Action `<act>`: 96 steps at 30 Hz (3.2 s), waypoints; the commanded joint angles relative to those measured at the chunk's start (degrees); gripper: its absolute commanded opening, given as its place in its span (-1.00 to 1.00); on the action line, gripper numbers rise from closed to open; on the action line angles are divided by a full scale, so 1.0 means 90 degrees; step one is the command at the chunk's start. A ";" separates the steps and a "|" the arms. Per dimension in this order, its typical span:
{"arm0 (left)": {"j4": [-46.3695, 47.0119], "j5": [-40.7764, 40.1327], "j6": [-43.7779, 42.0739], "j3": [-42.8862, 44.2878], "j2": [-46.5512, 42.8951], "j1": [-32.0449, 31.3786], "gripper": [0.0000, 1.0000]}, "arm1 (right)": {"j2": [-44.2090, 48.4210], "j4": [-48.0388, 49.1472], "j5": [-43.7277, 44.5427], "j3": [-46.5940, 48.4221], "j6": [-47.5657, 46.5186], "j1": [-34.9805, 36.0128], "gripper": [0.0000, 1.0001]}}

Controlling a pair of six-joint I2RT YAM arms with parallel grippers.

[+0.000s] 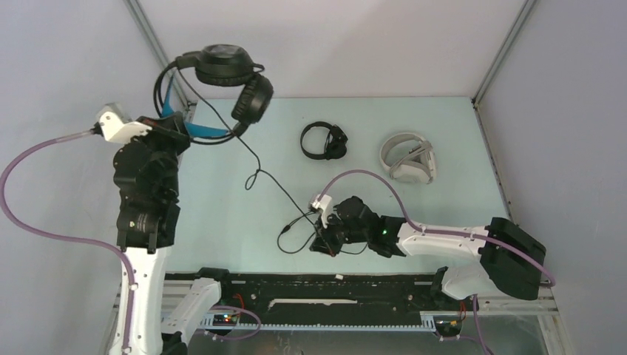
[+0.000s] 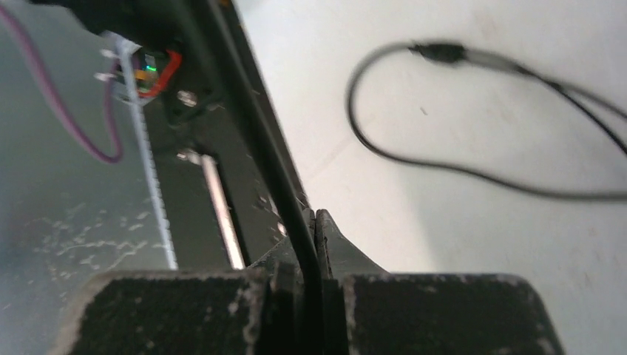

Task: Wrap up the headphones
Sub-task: Wrap the headphones cable around the headphones.

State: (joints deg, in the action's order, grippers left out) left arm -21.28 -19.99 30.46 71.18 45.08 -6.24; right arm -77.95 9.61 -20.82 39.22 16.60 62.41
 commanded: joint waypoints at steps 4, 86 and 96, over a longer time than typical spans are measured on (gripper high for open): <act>0.1271 0.1480 0.1870 0.0617 0.0297 0.1098 -1.00 | -0.0023 -0.0798 0.1949 -0.0656 0.1189 -0.0409 -1.00; -0.0110 0.2961 -0.0154 0.0184 0.0015 0.0226 -1.00 | -0.2338 0.6022 0.0184 0.1497 -0.2700 -0.0324 0.90; -0.0094 0.3183 -0.0077 0.0187 -0.0062 0.0234 -1.00 | -0.3316 0.6050 -0.0725 0.1832 -0.2347 -0.0304 0.24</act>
State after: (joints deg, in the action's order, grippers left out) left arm -27.18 5.93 26.52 69.47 45.34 -3.75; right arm -104.57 61.56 -23.51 53.63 -4.91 59.40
